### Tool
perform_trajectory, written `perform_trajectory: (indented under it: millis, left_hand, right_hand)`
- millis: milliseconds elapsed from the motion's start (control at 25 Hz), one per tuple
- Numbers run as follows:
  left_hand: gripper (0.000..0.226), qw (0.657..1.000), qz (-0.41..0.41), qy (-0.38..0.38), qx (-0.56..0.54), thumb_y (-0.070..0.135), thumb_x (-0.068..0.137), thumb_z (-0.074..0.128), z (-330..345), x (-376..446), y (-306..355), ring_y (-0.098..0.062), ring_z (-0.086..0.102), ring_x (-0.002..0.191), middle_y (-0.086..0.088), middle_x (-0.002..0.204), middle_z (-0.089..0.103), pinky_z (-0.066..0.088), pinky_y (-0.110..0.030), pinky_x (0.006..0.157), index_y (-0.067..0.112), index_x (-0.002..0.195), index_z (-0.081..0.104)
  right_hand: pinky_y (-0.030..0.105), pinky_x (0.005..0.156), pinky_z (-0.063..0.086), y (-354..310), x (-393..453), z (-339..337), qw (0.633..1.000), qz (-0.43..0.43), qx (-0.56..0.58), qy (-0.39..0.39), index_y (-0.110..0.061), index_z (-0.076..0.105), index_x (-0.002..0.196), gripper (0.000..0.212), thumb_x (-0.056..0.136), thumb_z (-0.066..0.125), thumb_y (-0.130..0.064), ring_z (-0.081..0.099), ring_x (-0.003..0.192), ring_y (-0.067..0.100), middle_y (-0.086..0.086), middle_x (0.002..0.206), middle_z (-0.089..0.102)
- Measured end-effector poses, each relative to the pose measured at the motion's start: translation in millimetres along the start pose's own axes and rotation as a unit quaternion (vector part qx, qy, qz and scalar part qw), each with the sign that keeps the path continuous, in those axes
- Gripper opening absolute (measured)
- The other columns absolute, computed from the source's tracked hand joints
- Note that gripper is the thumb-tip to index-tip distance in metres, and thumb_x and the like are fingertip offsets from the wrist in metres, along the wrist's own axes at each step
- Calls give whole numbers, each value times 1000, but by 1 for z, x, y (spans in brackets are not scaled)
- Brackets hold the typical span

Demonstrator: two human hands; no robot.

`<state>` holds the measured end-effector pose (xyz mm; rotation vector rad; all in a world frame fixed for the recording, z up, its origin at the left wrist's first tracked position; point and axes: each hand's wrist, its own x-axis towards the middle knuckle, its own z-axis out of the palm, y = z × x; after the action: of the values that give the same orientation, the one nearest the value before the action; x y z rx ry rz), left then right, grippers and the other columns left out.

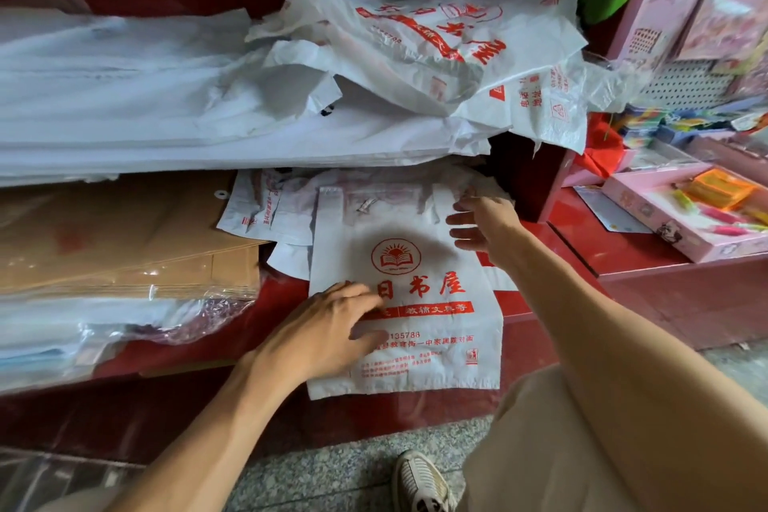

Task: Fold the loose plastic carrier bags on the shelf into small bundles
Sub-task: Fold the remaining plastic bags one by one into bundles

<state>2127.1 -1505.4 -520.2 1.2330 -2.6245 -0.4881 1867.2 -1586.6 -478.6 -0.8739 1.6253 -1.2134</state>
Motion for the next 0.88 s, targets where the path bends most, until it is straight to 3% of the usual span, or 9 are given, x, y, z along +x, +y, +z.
perform_trajectory:
  millis: [120, 240, 320, 440, 560, 600, 680, 800, 880]
  left_hand:
    - [70, 1000, -6, -5, -17, 72, 82, 48, -2, 1, -7, -4, 48, 121, 12, 133, 53, 35, -25, 109, 24, 132, 56]
    - [68, 1000, -27, 1, -6, 70, 86, 49, -5, 9, -14, -9, 42, 132, 10, 142, 48, 29, -30, 113, 24, 136, 54]
    - [55, 998, -51, 8, 46, 53, 94, 49, 0, 14, -11, -16, 34, 140, 8, 149, 40, 24, -37, 115, 25, 142, 48]
    - [43, 993, -62, 59, 77, 20, 93, 48, 6, 20, 8, -23, 41, 133, 2, 143, 47, 33, -39, 110, 19, 136, 52]
    - [42, 998, -26, 47, 34, 36, 90, 55, 6, 14, 28, -21, 50, 125, 4, 135, 56, 41, -35, 102, 19, 128, 57]
    - [50, 998, -12, 17, 55, 41, 86, 60, 7, 10, 33, -20, 48, 126, 5, 137, 53, 41, -36, 103, 21, 131, 54]
    - [53, 998, -14, -11, 64, 19, 81, 63, 6, 5, 39, -21, 50, 124, 4, 136, 54, 45, -39, 102, 24, 133, 51]
    - [47, 987, -120, 52, -96, 4, 80, 51, -5, 6, 33, -19, 60, 112, 0, 124, 64, 51, -35, 95, 26, 120, 63]
    - [20, 942, -220, 114, -228, 13, 83, 60, -15, 5, 19, -15, 64, 93, 1, 99, 70, 52, -27, 80, 19, 98, 72]
  right_hand:
    - [23, 49, 48, -1, -18, -1, 968, -97, -229, -28, -12, 68, 86, 14, 93, 56, -15, 60, 53, 17, 5, 69, 69]
    - [28, 53, 48, 6, -44, -9, 920, -184, -337, -79, -15, 68, 75, 14, 89, 63, -14, 59, 54, 16, 3, 68, 70]
    - [31, 62, 51, 15, -63, -14, 865, -255, -406, -148, -15, 70, 86, 7, 86, 71, -23, 64, 68, 17, -2, 81, 72]
    - [25, 82, 48, 40, -87, -17, 754, -308, -531, -235, -23, 63, 122, 47, 79, 78, -36, 59, 101, 14, -8, 116, 64]
    - [38, 90, 46, 64, -96, -21, 649, -377, -634, -184, -24, 46, 140, 70, 76, 76, -29, 50, 115, 20, -5, 136, 51]
    - [40, 90, 47, 64, -98, -23, 652, -393, -626, -170, -22, 51, 136, 64, 77, 74, -26, 53, 113, 23, -3, 133, 55]
    - [37, 83, 51, 57, -97, -33, 714, -399, -551, -166, -16, 69, 114, 38, 76, 72, -16, 62, 99, 24, 1, 113, 69]
    - [27, 62, 43, 40, -92, -50, 840, -307, -427, -131, -17, 71, 77, 11, 78, 66, -8, 57, 68, 11, -5, 71, 66]
    - [22, 56, 40, 27, -93, -54, 928, -253, -249, -113, -13, 69, 75, 10, 81, 68, -4, 54, 59, 6, -5, 64, 61]
